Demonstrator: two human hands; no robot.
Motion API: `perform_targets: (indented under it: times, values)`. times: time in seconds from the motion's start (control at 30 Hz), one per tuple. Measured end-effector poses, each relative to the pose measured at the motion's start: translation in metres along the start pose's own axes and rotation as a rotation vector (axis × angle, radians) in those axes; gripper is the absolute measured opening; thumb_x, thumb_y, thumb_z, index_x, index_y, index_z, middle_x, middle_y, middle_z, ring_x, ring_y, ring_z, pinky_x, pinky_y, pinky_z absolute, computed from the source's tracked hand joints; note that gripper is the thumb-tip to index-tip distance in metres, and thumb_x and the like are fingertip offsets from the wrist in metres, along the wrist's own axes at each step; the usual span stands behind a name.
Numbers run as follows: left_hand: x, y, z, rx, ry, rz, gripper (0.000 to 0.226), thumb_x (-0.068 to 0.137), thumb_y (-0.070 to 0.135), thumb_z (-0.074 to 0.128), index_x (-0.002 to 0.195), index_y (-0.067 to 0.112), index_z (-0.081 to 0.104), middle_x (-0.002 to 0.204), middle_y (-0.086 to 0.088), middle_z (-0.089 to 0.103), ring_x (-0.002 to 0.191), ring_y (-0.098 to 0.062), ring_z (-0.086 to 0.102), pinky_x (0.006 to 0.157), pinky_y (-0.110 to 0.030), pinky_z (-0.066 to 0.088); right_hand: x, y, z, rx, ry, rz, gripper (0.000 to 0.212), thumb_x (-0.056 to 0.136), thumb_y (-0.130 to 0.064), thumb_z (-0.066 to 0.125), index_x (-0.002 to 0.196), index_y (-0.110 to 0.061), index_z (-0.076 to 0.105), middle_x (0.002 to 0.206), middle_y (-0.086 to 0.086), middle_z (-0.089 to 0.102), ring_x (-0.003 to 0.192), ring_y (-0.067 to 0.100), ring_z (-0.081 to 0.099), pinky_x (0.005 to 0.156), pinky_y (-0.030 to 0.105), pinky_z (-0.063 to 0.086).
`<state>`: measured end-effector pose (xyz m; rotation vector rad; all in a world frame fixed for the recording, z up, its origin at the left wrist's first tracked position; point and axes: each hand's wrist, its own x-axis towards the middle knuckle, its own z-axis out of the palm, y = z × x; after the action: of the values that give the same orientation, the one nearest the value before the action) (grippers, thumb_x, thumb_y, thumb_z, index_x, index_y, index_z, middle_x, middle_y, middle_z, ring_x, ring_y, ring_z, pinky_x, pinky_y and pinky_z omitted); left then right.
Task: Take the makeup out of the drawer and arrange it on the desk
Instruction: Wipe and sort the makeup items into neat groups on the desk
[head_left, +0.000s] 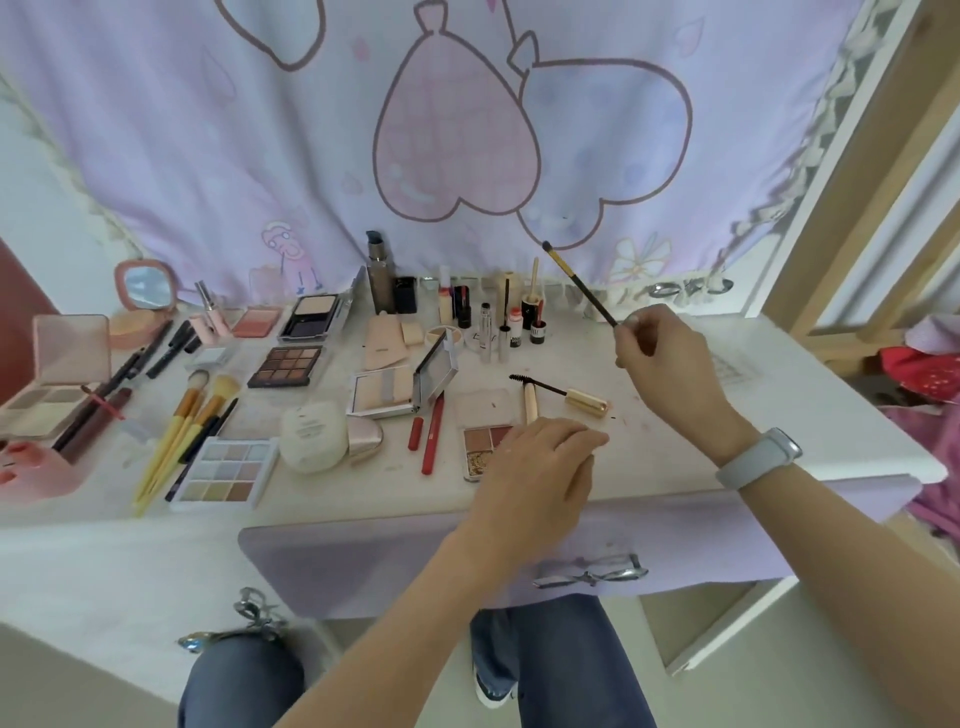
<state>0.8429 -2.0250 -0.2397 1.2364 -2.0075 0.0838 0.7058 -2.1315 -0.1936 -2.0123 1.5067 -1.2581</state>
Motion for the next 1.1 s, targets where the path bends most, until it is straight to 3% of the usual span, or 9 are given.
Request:
perform_targets:
  times: [0.07,0.2,0.33,0.57,0.67,0.77,0.87,1.0,1.1]
  values:
    - [-0.004,-0.011,-0.029,0.038,0.070,-0.046,0.025,0.086,0.010,0.048,0.102,0.008,0.067,0.096,-0.004,0.068,0.084,-0.022,0.063,0.074,-0.032,0.048,-0.006,-0.026,0.011,0.151,0.014,-0.108,0.002,0.090,-0.015,0.051,0.089,-0.017,0.050,0.062,0.004,0.061,0.062,0.018,0.056,0.058,0.013,0.039]
    - [-0.030,-0.045,-0.089,0.164,0.190,-0.240,0.023,0.086,0.006,0.053,0.104,0.008,0.067,0.098,-0.005,0.068,0.085,-0.021,0.063,0.077,-0.031,0.047,-0.024,-0.081,0.045,0.375,-0.051,-0.279,0.016,0.091,-0.009,0.051,0.091,-0.025,0.054,0.067,0.022,0.055,0.057,0.028,0.046,0.054,0.032,0.039]
    - [-0.077,-0.076,-0.136,0.240,0.347,-0.475,0.027,0.087,0.002,0.051,0.109,0.006,0.064,0.103,-0.008,0.067,0.096,-0.024,0.061,0.082,-0.034,0.049,-0.045,-0.129,0.094,0.533,-0.174,-0.336,0.017,0.089,-0.009,0.054,0.090,-0.025,0.055,0.067,-0.013,0.056,0.054,0.011,0.048,0.050,0.016,0.037]
    - [-0.151,-0.119,-0.169,0.379,0.418,-0.866,0.026,0.088,0.002,0.052,0.111,0.006,0.062,0.112,-0.010,0.062,0.104,-0.031,0.054,0.088,-0.044,0.041,-0.066,-0.193,0.181,0.650,-0.367,-0.143,0.020,0.088,-0.008,0.054,0.084,-0.027,0.059,0.076,0.000,0.069,0.064,0.004,0.062,0.057,0.018,0.050]
    - [-0.166,-0.131,-0.168,0.420,0.382,-0.936,0.029,0.089,0.008,0.053,0.117,0.008,0.061,0.117,-0.010,0.059,0.111,-0.031,0.050,0.088,-0.043,0.037,-0.069,-0.202,0.205,0.394,-0.289,-0.303,0.018,0.088,-0.010,0.053,0.101,-0.012,0.066,0.078,0.011,0.070,0.073,0.028,0.064,0.065,0.039,0.051]
    - [-0.175,-0.141,-0.164,0.439,0.339,-0.972,0.036,0.090,0.021,0.055,0.124,0.011,0.056,0.127,-0.007,0.054,0.121,-0.027,0.044,0.094,-0.044,0.034,-0.071,-0.202,0.223,0.070,-0.191,-0.549,0.022,0.092,-0.013,0.048,0.103,-0.009,0.067,0.078,0.010,0.069,0.070,0.030,0.061,0.056,0.031,0.040]
    - [-0.182,-0.147,-0.159,0.483,0.262,-0.972,0.046,0.089,0.034,0.056,0.129,0.012,0.052,0.137,-0.005,0.048,0.132,-0.023,0.034,0.101,-0.045,0.029,-0.075,-0.203,0.237,-0.196,-0.275,-0.653,0.029,0.097,-0.019,0.038,0.103,-0.014,0.066,0.090,0.005,0.068,0.083,0.026,0.061,0.058,0.031,0.042]
    - [-0.187,-0.150,-0.157,0.521,0.259,-0.943,0.047,0.087,0.039,0.058,0.128,0.015,0.054,0.138,-0.004,0.048,0.134,-0.021,0.033,0.101,-0.046,0.029,-0.088,-0.208,0.241,-0.123,-0.256,-0.759,0.010,0.083,-0.008,0.062,0.083,-0.006,0.072,0.072,0.010,0.068,0.072,0.030,0.063,0.051,0.031,0.048]
    - [-0.190,-0.152,-0.157,0.523,0.262,-0.941,0.047,0.088,0.040,0.056,0.129,0.017,0.052,0.139,-0.001,0.047,0.135,-0.018,0.031,0.102,-0.043,0.027,-0.093,-0.208,0.251,-0.103,-0.354,-0.784,0.016,0.082,-0.010,0.064,0.096,-0.005,0.069,0.081,0.011,0.069,0.086,0.031,0.061,0.063,0.035,0.051]
